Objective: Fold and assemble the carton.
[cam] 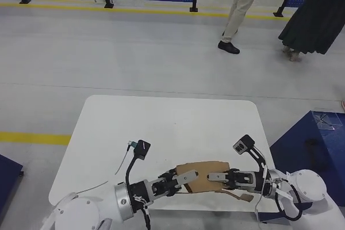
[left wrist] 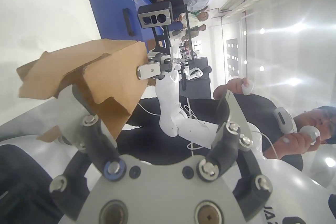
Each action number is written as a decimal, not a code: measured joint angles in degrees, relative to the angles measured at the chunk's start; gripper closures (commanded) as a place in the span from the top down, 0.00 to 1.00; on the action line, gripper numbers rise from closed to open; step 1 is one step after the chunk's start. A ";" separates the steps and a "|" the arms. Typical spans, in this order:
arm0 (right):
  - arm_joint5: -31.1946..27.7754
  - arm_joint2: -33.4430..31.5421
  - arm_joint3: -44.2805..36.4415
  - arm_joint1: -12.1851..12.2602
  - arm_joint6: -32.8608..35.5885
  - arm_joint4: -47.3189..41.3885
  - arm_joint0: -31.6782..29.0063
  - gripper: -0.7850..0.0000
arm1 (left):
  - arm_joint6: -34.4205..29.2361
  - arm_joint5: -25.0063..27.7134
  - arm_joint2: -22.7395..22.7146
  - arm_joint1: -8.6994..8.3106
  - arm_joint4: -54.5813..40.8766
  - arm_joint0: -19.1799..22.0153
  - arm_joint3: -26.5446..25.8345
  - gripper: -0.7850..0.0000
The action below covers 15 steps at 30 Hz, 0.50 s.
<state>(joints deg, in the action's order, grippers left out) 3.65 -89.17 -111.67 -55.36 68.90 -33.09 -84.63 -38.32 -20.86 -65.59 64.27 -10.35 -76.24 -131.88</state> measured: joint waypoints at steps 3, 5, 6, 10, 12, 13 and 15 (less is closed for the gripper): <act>0.18 0.65 -0.10 0.04 -0.24 0.45 0.17 0.00 | -0.17 0.83 0.20 0.00 -0.40 -0.02 -0.46 1.00; 0.35 1.06 -0.10 0.07 -0.41 0.73 0.39 0.00 | 0.09 1.70 0.20 0.00 -0.49 -0.14 -0.97 1.00; 0.40 1.22 -0.09 0.08 -0.48 0.85 0.48 0.00 | 0.29 2.09 0.15 -0.01 -0.42 -0.26 -1.22 1.00; 0.65 2.10 -0.01 0.13 -0.60 1.35 0.90 0.00 | 0.79 2.77 0.12 -0.10 0.52 -0.82 -1.97 1.00; 0.82 2.57 -0.01 0.17 -0.49 1.85 1.12 0.00 | 0.93 2.80 0.26 -0.10 0.69 -0.76 -1.99 1.00; 0.95 2.87 -0.03 0.20 -0.40 2.11 1.25 0.00 | 1.10 2.70 0.41 -0.08 0.73 -0.61 -1.85 1.00; 1.05 3.22 0.02 0.22 -0.36 2.20 1.42 0.00 | 1.25 2.57 0.80 -0.02 0.56 -0.28 -1.59 1.00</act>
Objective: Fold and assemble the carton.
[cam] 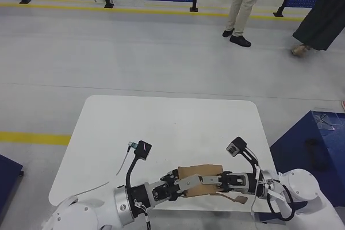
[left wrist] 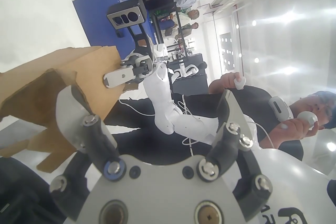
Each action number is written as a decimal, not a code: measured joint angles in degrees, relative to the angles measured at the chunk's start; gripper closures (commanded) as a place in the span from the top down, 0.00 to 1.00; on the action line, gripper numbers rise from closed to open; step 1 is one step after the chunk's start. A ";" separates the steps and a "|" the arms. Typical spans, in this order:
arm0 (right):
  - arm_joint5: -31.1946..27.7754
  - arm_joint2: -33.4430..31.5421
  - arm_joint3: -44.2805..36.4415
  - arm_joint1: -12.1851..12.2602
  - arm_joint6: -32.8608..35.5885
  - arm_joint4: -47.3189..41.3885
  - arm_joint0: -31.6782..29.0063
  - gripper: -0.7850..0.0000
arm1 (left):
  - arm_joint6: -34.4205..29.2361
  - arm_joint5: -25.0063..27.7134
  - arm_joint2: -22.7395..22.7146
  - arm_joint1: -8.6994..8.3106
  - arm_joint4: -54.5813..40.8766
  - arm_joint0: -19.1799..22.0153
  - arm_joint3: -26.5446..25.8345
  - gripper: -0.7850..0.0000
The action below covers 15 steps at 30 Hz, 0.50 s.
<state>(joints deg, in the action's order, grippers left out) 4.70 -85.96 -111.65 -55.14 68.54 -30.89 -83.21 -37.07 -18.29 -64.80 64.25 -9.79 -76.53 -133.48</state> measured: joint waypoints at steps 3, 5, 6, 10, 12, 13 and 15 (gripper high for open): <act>0.22 0.32 0.15 0.06 0.12 0.06 0.28 0.00 | -0.13 -0.31 0.95 0.11 0.04 0.86 0.64 1.00; 0.23 0.24 0.38 0.11 -0.02 -0.08 0.44 0.00 | -0.03 -0.79 1.71 0.20 0.62 1.63 1.10 1.00; 0.17 0.03 0.62 0.12 -0.20 -0.39 0.50 0.00 | 0.21 -1.08 1.98 0.24 0.94 1.96 1.25 1.00; 0.35 -1.92 3.08 0.08 -0.03 -6.53 1.03 0.00 | 2.19 -2.16 1.61 0.38 0.74 2.54 0.79 1.00; 0.94 -2.90 4.93 0.03 0.95 -10.83 1.64 0.00 | 2.81 -2.26 0.24 0.35 -0.61 2.10 0.24 1.00; 1.38 -3.45 6.31 0.00 1.90 -13.75 2.15 0.00 | 3.01 -1.99 -0.96 0.30 -1.77 1.60 -0.12 1.00; 2.23 -3.87 8.47 -0.08 4.01 -18.36 3.01 0.00 | 2.84 -1.35 -3.10 0.16 -3.71 0.62 -0.54 1.00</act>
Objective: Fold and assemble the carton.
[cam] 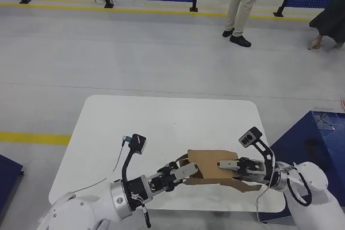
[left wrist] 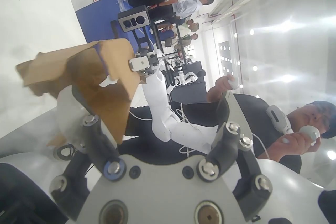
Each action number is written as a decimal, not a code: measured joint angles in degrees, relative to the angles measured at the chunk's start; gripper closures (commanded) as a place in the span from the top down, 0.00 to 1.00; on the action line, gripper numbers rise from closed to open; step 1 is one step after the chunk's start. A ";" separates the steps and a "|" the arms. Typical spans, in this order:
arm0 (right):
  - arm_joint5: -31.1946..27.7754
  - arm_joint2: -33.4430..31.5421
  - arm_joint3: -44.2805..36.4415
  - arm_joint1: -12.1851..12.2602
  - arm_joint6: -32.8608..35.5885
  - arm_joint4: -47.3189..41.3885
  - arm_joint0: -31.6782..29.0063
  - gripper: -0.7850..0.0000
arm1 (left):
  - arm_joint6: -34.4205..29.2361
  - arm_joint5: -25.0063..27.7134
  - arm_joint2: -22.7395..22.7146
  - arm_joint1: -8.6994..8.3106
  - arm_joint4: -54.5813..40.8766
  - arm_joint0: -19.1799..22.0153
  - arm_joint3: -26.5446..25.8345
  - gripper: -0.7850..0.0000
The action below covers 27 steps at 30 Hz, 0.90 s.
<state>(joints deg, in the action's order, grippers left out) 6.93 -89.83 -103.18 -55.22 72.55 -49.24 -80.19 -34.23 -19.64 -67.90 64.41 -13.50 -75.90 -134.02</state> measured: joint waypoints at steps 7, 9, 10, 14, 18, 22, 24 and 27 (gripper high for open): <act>3.72 1.62 6.09 -0.41 9.15 -12.99 3.59 0.00 | -5.99 -0.85 -8.08 -0.86 -6.40 -2.39 2.59 1.00; 3.85 2.20 6.60 -0.53 10.13 -14.13 4.12 0.00 | -8.93 -3.22 -7.79 -1.17 -4.72 -1.30 3.29 1.00; 3.75 2.47 6.70 -0.58 10.36 -14.37 4.42 0.00 | -10.97 -4.52 -7.05 -1.38 -2.95 -0.29 3.56 1.00; 2.71 2.83 6.09 -0.64 9.88 -13.23 4.84 0.00 | -13.68 -5.17 -3.70 -1.64 2.16 1.79 3.71 1.00; 1.93 3.20 4.80 -0.61 9.26 -11.00 4.71 0.00 | -15.49 -6.04 -0.19 -1.74 5.46 3.37 4.33 1.00; 1.70 3.79 3.82 -0.67 9.26 -10.67 4.41 0.00 | -14.09 -7.58 2.62 -1.39 5.46 5.47 5.87 1.00; 1.57 3.82 3.52 -0.69 9.28 -10.77 4.40 0.00 | -13.31 -8.60 3.29 -1.25 5.29 6.51 6.84 1.00; 0.95 3.15 3.15 -0.72 8.99 -11.82 4.34 0.00 | -12.56 -10.08 4.21 -1.04 4.69 7.99 8.23 1.00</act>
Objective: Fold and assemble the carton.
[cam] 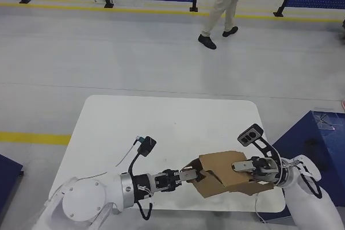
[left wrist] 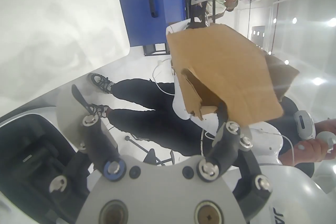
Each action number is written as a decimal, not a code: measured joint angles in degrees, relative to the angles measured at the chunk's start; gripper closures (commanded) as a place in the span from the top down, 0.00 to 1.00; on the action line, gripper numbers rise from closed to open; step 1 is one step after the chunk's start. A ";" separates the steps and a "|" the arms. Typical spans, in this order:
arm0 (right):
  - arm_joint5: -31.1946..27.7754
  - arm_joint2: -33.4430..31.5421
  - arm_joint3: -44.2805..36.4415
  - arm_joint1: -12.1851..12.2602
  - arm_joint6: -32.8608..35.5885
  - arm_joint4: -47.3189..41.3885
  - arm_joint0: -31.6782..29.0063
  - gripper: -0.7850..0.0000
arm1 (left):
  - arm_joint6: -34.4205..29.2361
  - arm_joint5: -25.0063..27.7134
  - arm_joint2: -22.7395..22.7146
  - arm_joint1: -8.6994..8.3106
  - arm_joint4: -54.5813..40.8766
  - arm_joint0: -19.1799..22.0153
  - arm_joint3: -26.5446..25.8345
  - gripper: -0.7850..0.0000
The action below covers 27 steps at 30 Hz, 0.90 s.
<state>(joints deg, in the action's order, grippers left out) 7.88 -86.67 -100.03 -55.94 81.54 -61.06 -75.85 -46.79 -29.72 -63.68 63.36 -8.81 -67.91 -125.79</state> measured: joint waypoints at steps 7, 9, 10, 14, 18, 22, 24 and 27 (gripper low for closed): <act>-0.16 -2.32 -0.63 0.10 -0.68 -1.49 -0.42 0.00 | 0.77 -0.38 0.68 0.12 -1.19 1.21 1.55 1.00; -0.19 -2.64 -0.83 0.10 -0.86 -1.84 -0.45 0.00 | 0.81 -0.52 0.86 0.12 -1.41 1.37 1.91 1.00; -0.36 -2.83 -0.99 0.08 -1.04 -2.13 -0.42 0.00 | 0.90 -0.56 1.10 0.13 -1.38 1.51 2.17 1.00; -1.41 -3.20 -1.32 -0.02 -2.33 -2.38 -0.33 0.00 | 1.14 -0.41 2.32 0.22 -1.02 2.03 2.97 1.00; -1.76 -3.12 -1.44 -0.12 -3.14 -2.52 -0.26 0.00 | 1.64 -0.62 3.57 0.34 -0.61 2.59 3.50 1.00; -2.49 -3.07 -1.21 -0.24 -4.07 -2.55 -0.24 0.00 | 2.44 -0.95 4.50 0.42 -0.10 2.90 3.81 1.00; -2.22 -2.99 -1.19 -0.27 -4.53 -2.52 -0.37 0.00 | 3.29 -0.92 4.33 0.45 -0.31 2.75 3.65 1.00; -2.06 -2.99 -1.20 -0.26 -4.74 -2.30 -0.40 0.00 | 5.04 -1.05 2.90 0.40 -1.36 1.95 2.95 1.00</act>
<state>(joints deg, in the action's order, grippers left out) 5.82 -89.66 -101.24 -56.20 76.80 -63.36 -76.25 -41.75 -30.77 -60.78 63.76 -10.18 -65.96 -122.84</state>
